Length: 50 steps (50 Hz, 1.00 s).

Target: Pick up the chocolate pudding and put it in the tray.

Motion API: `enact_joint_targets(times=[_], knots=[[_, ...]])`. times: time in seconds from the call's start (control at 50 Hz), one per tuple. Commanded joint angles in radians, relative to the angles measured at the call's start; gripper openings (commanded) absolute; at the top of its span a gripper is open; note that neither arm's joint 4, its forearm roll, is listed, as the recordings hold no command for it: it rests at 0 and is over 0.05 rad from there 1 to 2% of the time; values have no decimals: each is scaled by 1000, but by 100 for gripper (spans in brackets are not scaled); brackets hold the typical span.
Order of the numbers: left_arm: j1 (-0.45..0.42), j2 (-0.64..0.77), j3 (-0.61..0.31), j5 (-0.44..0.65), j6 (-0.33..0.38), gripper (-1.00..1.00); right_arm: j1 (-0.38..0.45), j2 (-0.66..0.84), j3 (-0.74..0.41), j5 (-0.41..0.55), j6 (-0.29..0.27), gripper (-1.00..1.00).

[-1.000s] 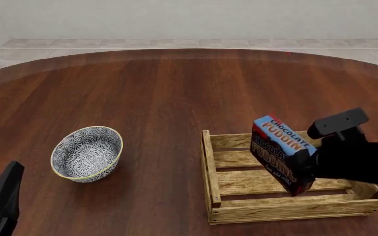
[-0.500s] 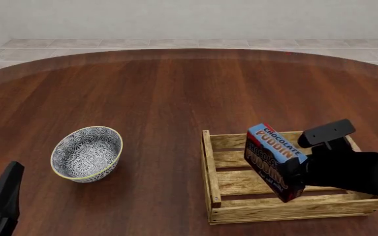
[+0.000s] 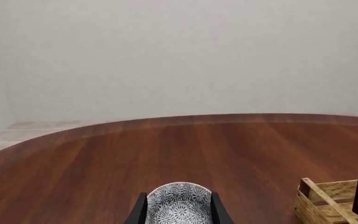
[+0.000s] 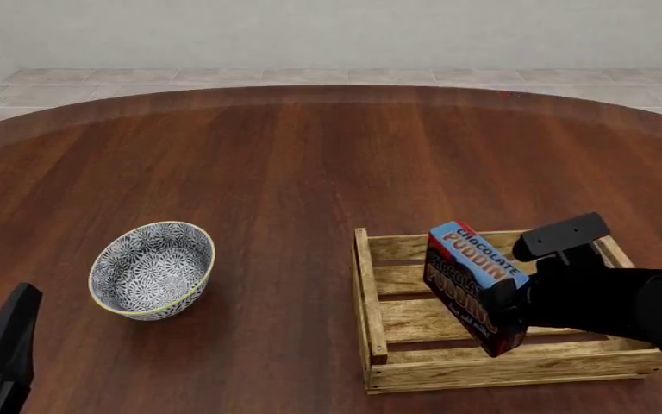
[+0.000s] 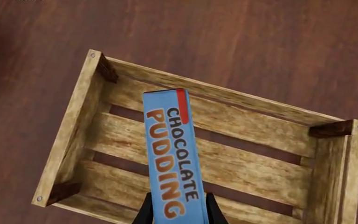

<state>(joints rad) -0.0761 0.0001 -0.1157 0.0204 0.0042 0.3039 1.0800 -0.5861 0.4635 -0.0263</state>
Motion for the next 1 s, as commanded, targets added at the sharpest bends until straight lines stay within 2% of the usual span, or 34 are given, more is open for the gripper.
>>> enact_joint_targets(times=[0.02,0.1,0.26,0.66,1.0], knots=[[0,0,2,0,2,100,-1,6,2,-9,22,-100],[3,0,-5,4,3,100,3,13,18,-34,26,-100],[3,0,-9,3,8,100,12,-9,7,-9,29,-100],[1,0,-10,-1,9,100,16,-1,40,-32,39,-100],[7,0,-6,-4,7,100,3,52,42,-68,23,-100]])
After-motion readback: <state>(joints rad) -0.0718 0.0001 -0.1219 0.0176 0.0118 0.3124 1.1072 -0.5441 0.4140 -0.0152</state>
